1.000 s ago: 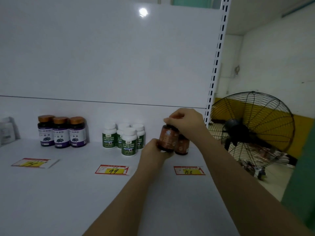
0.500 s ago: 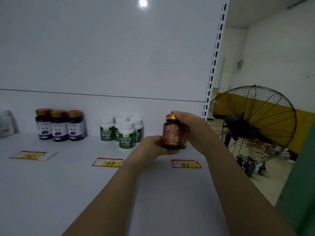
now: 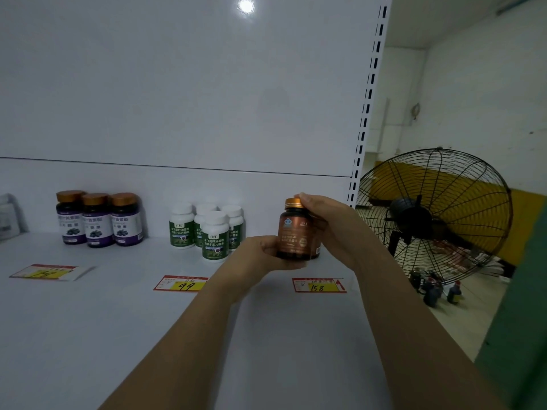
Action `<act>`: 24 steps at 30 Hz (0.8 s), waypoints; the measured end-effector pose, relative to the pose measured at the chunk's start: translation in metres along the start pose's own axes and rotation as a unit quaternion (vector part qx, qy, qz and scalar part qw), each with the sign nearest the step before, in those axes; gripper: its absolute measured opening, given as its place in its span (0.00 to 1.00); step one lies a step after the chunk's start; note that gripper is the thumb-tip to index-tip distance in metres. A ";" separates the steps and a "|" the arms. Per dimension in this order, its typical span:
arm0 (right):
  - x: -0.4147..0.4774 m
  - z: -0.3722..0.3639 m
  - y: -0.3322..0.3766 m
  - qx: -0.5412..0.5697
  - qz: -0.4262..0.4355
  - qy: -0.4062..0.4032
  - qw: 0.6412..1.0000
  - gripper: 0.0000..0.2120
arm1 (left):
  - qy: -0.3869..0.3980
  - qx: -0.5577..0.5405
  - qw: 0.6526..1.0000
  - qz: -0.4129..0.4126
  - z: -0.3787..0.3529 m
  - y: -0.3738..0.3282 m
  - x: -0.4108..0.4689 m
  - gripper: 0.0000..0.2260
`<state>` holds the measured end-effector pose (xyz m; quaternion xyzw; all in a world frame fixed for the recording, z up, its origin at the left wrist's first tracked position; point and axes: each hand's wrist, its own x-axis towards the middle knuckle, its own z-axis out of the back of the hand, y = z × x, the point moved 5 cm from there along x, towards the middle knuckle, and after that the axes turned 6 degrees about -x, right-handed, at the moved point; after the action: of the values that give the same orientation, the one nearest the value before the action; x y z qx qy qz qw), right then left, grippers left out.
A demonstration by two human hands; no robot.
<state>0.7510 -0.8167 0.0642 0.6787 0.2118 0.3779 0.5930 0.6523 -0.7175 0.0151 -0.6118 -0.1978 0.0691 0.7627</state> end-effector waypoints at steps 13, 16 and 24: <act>-0.001 0.005 0.005 -0.002 0.017 -0.046 0.999 0.12 | 0.061 -0.044 0.997 0.016 -0.012 -0.011 -0.005 0.16; -0.003 -0.002 0.006 0.044 0.005 -0.003 0.999 0.14 | 0.050 -0.072 0.996 0.029 -0.010 -0.009 -0.005 0.16; -0.003 0.000 0.003 -0.102 0.048 -0.071 0.991 0.13 | -0.071 0.087 0.993 0.030 -0.002 -0.010 -0.002 0.23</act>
<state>0.7488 -0.8195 0.0661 0.6494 0.0968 0.3758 0.6540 0.6497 -0.7228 0.0234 -0.5422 -0.2261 0.1524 0.7948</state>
